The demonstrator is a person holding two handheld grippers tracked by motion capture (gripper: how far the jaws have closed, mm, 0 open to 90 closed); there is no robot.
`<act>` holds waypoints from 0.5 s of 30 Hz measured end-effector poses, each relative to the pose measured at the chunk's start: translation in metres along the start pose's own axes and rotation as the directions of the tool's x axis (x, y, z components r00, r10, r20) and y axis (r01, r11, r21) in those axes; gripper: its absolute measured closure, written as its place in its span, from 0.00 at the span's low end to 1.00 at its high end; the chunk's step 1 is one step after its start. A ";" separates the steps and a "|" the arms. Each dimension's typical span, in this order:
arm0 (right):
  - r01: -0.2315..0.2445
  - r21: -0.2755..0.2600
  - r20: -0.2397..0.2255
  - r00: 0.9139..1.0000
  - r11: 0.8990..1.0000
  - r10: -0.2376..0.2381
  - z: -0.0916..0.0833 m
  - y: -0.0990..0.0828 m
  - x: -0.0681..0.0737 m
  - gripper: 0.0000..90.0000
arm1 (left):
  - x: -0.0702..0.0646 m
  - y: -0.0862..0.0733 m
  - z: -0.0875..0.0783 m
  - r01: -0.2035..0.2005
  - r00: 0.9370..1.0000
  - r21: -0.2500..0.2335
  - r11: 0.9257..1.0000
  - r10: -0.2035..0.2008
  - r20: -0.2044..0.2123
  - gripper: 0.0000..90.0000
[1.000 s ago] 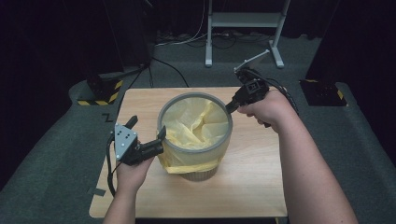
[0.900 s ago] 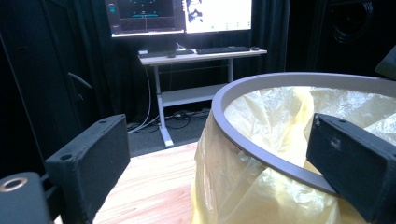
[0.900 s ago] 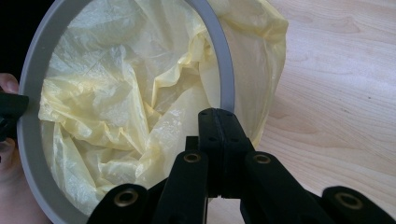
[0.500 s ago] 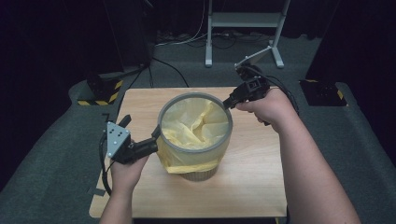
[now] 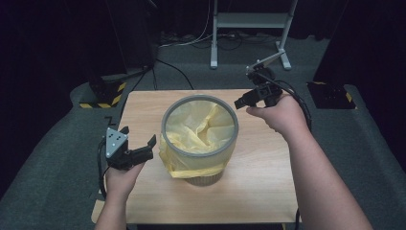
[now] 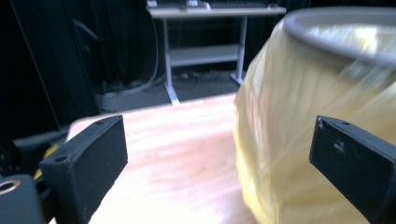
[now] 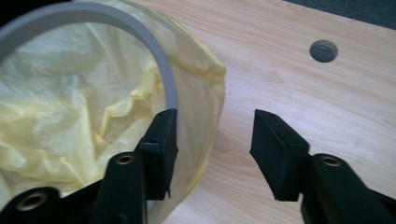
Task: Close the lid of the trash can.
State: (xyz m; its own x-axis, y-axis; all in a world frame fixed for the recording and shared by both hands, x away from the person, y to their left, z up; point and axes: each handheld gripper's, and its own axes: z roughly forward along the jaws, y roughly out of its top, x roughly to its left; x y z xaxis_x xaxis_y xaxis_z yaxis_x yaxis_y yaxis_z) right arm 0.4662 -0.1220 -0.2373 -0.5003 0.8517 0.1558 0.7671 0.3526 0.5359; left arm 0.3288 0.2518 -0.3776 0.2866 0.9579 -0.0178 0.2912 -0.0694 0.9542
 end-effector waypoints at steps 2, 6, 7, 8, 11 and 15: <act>0.013 -0.009 0.027 1.000 1.000 -0.012 0.004 -0.005 -0.003 0.51 | 0.002 -0.006 0.004 0.009 1.000 0.027 1.000 -0.010 0.008 0.05; 0.037 -0.053 0.056 0.998 0.998 -0.034 0.012 -0.016 -0.012 0.44 | 0.005 -0.019 0.010 0.021 1.000 0.078 0.997 -0.022 0.011 0.06; 0.065 -0.077 0.075 0.995 0.995 -0.059 0.014 -0.021 -0.014 0.41 | 0.007 -0.023 0.012 0.025 1.000 0.093 0.995 -0.027 0.013 0.06; 0.100 -0.096 0.104 0.991 0.990 -0.090 0.017 -0.025 -0.017 0.41 | 0.009 -0.028 0.015 0.028 1.000 0.113 0.993 -0.030 0.011 0.06; 0.134 -0.154 0.156 0.982 0.979 -0.110 0.024 -0.043 -0.028 0.40 | 0.013 -0.042 0.019 0.035 0.999 0.163 0.986 -0.037 0.007 0.06; 0.158 -0.208 0.184 0.976 0.965 -0.120 0.037 -0.071 -0.046 0.36 | 0.018 -0.061 0.024 0.055 0.998 0.207 0.977 -0.055 -0.007 0.06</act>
State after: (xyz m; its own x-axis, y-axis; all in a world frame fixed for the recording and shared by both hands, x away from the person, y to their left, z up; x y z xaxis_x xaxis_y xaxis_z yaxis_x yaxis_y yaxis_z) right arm 0.4498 -0.1713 -0.3128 -0.5065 0.8597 -0.0653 0.5776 0.3946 0.7146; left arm 0.3382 0.2670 -0.4432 0.2640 0.9621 -0.0685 0.4893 -0.0724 0.8691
